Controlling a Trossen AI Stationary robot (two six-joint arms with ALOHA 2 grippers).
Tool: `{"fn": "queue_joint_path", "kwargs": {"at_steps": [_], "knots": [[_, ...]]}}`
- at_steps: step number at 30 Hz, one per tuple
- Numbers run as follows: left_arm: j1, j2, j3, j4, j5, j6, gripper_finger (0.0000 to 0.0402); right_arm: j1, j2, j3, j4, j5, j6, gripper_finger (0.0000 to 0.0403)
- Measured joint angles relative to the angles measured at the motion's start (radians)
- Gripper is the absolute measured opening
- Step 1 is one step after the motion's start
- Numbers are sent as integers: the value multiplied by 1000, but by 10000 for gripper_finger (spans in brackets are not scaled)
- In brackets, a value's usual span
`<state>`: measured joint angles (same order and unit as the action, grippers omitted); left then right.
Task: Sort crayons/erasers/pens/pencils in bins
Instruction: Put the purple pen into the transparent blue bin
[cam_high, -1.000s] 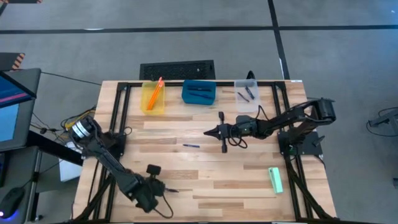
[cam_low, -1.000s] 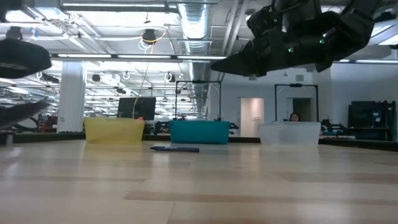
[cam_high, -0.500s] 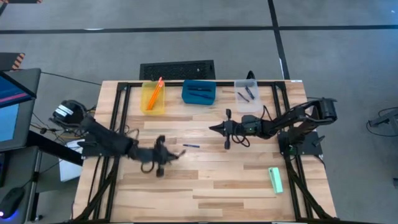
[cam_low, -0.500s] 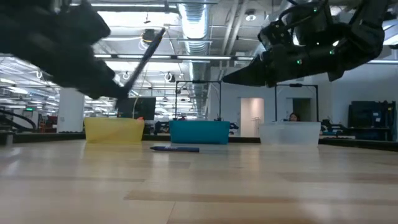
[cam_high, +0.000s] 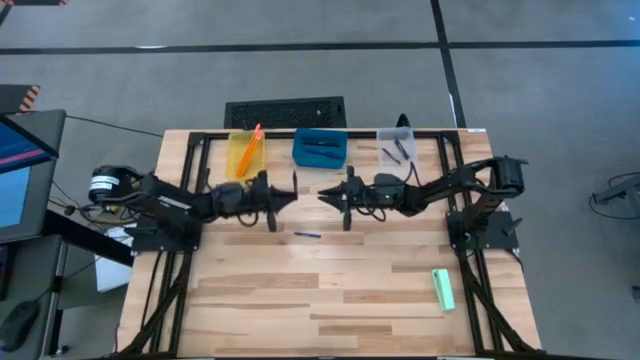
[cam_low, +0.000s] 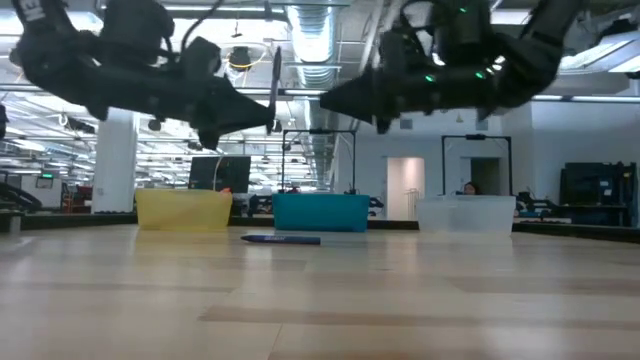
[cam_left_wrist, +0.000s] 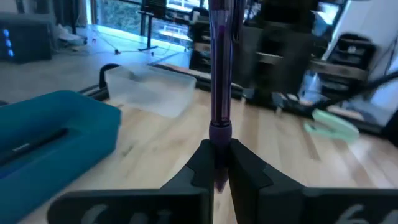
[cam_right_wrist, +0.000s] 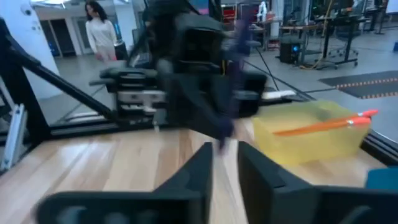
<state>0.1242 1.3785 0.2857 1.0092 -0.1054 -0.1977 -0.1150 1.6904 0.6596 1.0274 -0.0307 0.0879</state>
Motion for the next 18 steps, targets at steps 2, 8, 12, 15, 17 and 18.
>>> {"fn": "queue_joint_path", "kwargs": {"at_steps": [2,8,12,15,17,18], "knots": [[57,0,12,-2,54,-29,10,-7,-9,27,-36,-1,13,109],[155,0,28,-9,163,-51,10,-56,-11,114,-153,-23,103,201],[169,0,40,-21,180,-55,10,-81,2,168,-267,-28,107,234],[169,0,44,-34,180,-56,10,-84,0,204,-283,-29,105,239],[169,0,44,-33,180,-56,10,-85,-1,216,-287,-31,97,239],[169,0,44,-31,180,-56,10,-85,0,224,-291,-40,93,238]]}}
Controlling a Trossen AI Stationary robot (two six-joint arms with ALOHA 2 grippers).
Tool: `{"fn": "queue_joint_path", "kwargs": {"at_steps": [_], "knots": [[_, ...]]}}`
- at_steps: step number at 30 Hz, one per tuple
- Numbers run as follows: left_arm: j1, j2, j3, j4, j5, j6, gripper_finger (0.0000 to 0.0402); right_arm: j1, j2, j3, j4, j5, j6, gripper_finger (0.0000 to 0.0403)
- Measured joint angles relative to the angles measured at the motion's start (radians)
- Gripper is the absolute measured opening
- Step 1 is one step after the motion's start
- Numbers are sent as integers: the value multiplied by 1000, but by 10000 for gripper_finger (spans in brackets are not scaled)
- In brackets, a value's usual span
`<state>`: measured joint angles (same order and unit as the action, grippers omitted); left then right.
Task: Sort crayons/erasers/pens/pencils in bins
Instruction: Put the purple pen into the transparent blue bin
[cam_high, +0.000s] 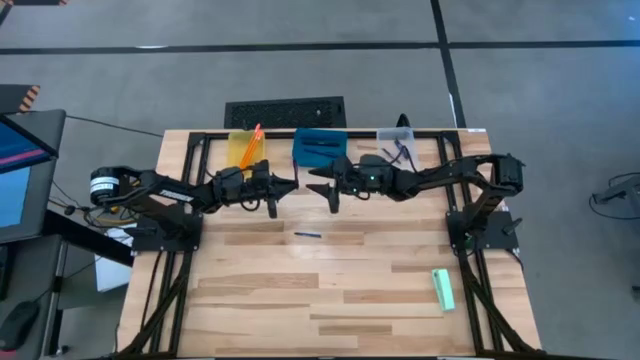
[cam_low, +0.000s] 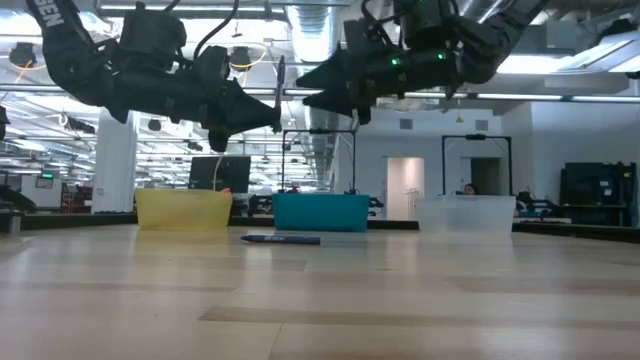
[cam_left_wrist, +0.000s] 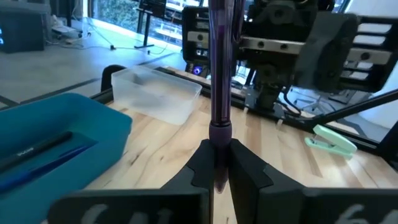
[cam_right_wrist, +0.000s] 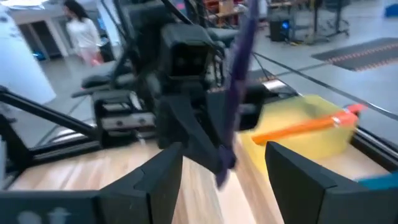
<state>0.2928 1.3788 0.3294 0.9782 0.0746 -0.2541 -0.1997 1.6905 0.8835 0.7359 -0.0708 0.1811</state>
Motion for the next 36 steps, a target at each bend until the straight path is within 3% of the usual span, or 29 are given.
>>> {"fn": "queue_joint_path", "kwargs": {"at_steps": [22,36], "knots": [[-39,0,33,20,-1,-21,10,3,0,115,-91,-36,28,235],[-69,43,117,-42,8,25,10,3,0,126,-135,31,8,254]]}}
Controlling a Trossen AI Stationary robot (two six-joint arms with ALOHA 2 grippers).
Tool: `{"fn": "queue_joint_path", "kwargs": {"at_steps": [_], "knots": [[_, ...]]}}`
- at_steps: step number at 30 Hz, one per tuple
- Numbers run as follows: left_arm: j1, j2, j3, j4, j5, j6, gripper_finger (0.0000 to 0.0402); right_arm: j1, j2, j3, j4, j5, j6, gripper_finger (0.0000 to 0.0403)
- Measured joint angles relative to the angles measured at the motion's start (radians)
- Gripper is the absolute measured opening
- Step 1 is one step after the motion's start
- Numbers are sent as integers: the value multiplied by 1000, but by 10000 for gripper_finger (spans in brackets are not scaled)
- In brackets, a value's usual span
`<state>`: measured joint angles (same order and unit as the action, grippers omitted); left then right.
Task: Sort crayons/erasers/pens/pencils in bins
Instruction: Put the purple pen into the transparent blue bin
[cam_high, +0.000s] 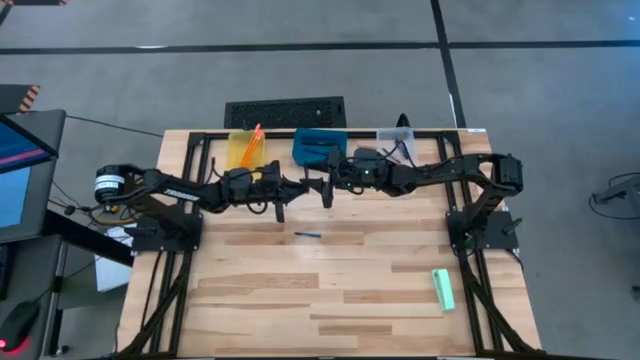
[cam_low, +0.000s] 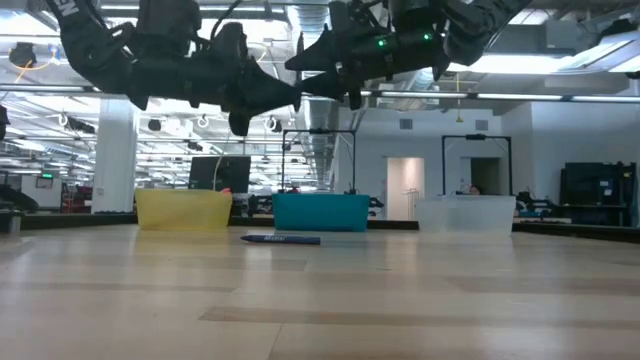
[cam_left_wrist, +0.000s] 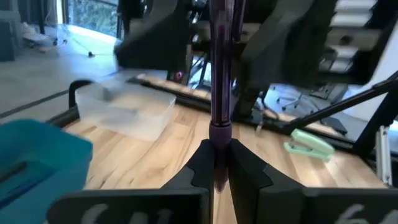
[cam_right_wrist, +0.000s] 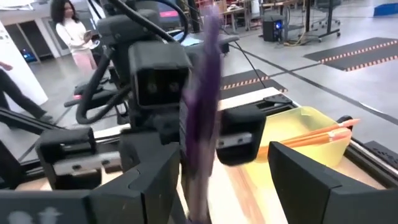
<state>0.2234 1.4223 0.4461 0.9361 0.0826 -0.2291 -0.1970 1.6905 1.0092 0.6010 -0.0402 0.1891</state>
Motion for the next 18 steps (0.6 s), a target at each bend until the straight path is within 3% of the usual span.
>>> {"fn": "queue_joint_path", "kwargs": {"at_steps": [5,14,18], "knots": [[0,39,1,11,-1,-1,10,0,0,0,0,-2,-11,227],[1,37,1,31,-16,0,17,0,0,0,-7,-16,-33,62],[1,37,3,24,-19,-5,20,0,0,0,-6,-19,-33,27]]}}
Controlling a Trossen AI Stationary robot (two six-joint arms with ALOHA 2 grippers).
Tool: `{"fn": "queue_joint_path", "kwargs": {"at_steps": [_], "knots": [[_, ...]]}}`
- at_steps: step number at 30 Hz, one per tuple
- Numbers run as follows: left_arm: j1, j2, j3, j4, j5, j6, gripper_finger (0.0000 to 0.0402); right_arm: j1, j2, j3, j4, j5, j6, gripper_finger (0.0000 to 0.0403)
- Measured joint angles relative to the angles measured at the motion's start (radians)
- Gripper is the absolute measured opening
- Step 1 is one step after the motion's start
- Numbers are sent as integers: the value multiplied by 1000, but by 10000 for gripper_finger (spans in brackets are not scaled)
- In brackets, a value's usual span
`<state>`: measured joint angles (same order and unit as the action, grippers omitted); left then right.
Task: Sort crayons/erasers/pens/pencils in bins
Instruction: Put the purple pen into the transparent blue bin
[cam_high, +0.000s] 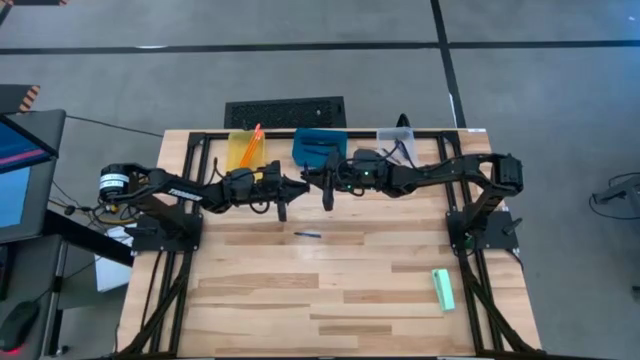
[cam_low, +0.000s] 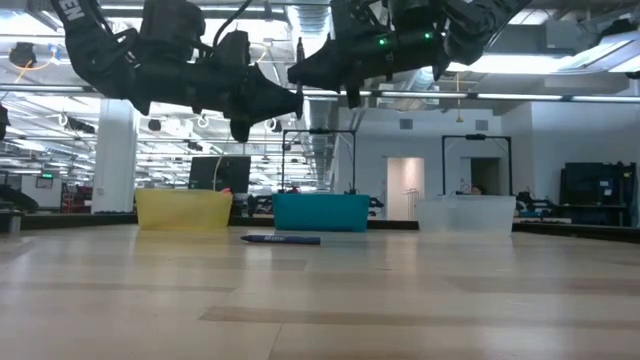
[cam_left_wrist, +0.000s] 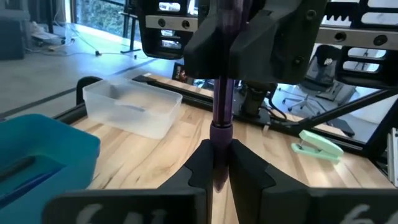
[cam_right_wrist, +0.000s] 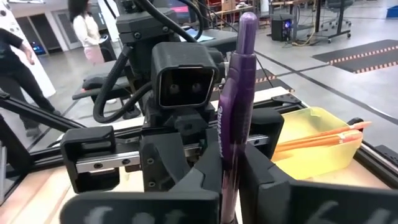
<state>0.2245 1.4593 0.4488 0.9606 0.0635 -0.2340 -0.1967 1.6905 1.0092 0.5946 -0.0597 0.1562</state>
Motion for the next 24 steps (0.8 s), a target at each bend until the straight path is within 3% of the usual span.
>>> {"fn": "queue_joint_path", "kwargs": {"at_steps": [8,15,19,24], "knots": [[0,-1,0,-22,-15,-11,86,-3,0,0,-1,5,-16,51],[0,-2,-1,-39,-20,58,143,-25,-4,0,-11,17,-37,34],[0,-32,-26,-58,-43,88,124,-59,-11,4,-51,25,-70,35],[3,-81,-104,-23,-103,101,60,-115,-16,130,-366,94,-177,38]]}}
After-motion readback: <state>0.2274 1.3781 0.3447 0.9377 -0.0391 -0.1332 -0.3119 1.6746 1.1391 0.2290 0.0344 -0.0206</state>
